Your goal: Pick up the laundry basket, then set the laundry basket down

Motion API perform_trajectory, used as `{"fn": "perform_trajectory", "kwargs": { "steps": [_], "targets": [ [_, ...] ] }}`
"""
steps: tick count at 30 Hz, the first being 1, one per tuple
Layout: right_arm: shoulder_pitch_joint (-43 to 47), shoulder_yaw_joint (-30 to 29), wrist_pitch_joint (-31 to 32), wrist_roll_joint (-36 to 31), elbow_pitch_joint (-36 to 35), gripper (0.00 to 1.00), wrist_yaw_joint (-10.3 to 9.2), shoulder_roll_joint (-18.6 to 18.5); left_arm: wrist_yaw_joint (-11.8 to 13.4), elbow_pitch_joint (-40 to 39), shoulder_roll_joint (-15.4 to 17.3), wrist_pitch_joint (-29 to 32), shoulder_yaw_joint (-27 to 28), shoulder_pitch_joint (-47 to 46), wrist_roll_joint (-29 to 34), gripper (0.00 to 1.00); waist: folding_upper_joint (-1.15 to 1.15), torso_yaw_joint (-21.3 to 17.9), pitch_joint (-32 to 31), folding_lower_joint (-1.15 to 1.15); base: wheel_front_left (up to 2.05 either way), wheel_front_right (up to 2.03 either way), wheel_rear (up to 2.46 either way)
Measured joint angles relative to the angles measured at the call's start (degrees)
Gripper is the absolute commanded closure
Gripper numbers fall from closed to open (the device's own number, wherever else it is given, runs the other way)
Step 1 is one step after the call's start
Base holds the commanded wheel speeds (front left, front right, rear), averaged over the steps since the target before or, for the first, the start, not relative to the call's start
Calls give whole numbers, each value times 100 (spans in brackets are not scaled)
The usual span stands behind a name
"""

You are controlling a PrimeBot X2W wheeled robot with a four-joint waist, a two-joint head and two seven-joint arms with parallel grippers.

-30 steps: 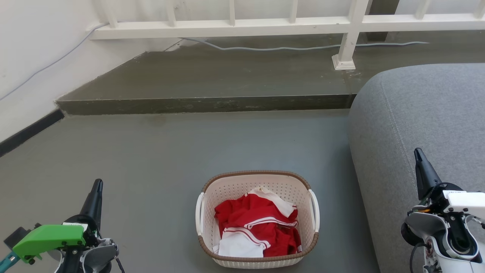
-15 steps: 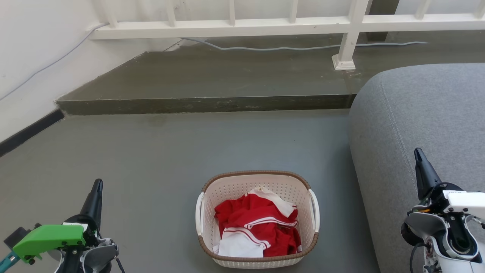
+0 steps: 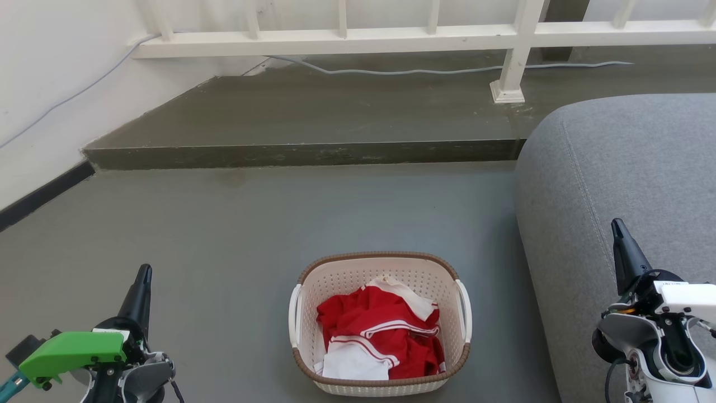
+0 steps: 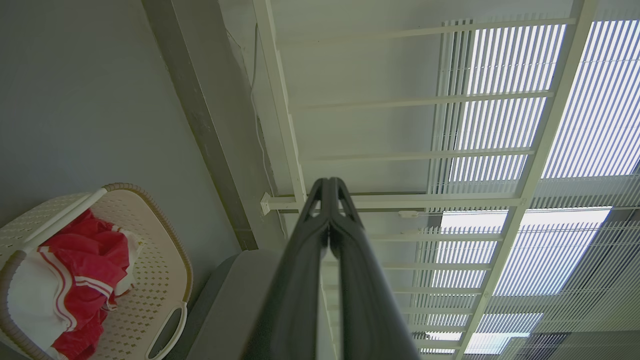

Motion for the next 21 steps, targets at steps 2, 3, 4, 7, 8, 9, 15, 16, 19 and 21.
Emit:
{"fn": "perform_trajectory", "kwargs": {
  "steps": [2, 3, 4, 7, 8, 9, 15, 16, 19, 21],
  "targets": [
    [0, 0, 0, 0, 0, 100, 0, 0, 0, 0, 0, 0, 0, 0, 0, 100, 0, 0, 0, 0, 0, 0, 0],
    [0, 0, 0, 0, 0, 100, 0, 0, 0, 0, 0, 0, 0, 0, 0, 100, 0, 0, 0, 0, 0, 0, 0],
    [0, 0, -1, 0, 0, 100, 0, 0, 0, 0, 0, 0, 0, 0, 0, 100, 0, 0, 0, 0, 0, 0, 0],
    [0, 0, 0, 0, 0, 100, 0, 0, 0, 0, 0, 0, 0, 0, 0, 100, 0, 0, 0, 0, 0, 0, 0],
    [0, 0, 0, 0, 0, 100, 0, 0, 0, 0, 0, 0, 0, 0, 0, 100, 0, 0, 0, 0, 0, 0, 0],
    [10, -1, 0, -1, 32, 100, 0, 8, 2, 32, -7, 0, 1, 10, 1, 100, 0, 0, 0, 0, 0, 0, 0],
    [331, -2, -1, -1, 305, 0, -8, 142, 7, 316, -125, -5, -24, 305, 1, 0, 0, 0, 1, 0, 0, 0, 0],
    [326, -3, -4, -1, 298, 0, -8, 138, 7, 309, -124, -31, -37, 303, 1, 0, 0, 1, 1, 0, 0, 0, 0],
    [322, -1, -58, 0, 269, 0, -8, 136, 7, 287, -124, -77, -78, 303, 1, 0, 0, 2, 3, 0, 0, 0, 0],
    [319, 0, -81, 1, 229, 0, -8, 134, 7, 270, -124, -131, -121, 302, 1, 0, 0, 3, 5, 0, 0, 0, 0]
  ]
}}
